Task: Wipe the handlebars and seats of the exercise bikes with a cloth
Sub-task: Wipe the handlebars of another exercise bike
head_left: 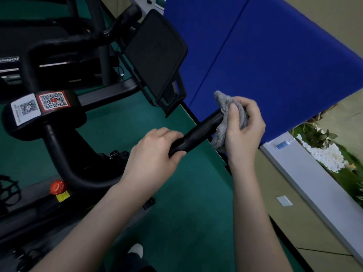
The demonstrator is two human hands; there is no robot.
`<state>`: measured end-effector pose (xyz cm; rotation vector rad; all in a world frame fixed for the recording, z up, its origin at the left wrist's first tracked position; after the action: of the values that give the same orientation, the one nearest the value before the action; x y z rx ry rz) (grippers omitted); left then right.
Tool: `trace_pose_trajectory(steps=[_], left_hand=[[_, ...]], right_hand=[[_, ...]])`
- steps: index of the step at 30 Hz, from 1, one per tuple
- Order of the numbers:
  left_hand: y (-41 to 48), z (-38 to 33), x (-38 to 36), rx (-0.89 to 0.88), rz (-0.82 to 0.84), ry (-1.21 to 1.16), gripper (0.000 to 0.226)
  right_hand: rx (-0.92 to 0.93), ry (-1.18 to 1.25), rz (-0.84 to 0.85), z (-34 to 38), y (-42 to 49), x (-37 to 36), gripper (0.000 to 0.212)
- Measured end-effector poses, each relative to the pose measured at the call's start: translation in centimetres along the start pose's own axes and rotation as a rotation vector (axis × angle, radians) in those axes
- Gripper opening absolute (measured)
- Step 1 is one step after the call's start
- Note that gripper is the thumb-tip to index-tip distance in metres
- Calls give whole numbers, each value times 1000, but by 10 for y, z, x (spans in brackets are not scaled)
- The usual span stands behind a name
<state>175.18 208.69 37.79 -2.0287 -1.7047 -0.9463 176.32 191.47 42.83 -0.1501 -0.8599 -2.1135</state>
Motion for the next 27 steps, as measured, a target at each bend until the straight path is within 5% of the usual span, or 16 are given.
trace_pose_trajectory(steps=[4, 7, 12, 17, 22, 27], left_hand=[[0, 0, 0, 3, 7, -8, 33], [1, 0, 1, 0, 5, -8, 32], [1, -1, 1, 12, 11, -20, 32], [2, 0, 1, 16, 17, -29, 32], [3, 0, 1, 11, 3, -53, 30], [2, -1, 2, -7, 6, -52, 31]], right_hand=[[-9, 24, -133, -8, -20, 2, 13], [-53, 78, -22, -9, 3, 1, 14], [-428, 476, 201, -25, 22, -7, 12], [-785, 958, 73, -38, -8, -23, 11], [-802, 935, -123, -36, -32, -33, 15], [-659, 660, -256, -27, -64, -42, 15]])
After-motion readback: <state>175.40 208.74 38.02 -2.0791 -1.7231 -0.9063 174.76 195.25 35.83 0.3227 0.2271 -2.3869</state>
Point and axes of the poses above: each hand's wrist, its own y-axis towards the middle knuckle, its own x-axis out of the back of the hand, z = x × y, the point moved 3 cm from there along y, towards the middle knuckle, and after that the axes turned 3 degrees about -y, right-handed, at the moved point
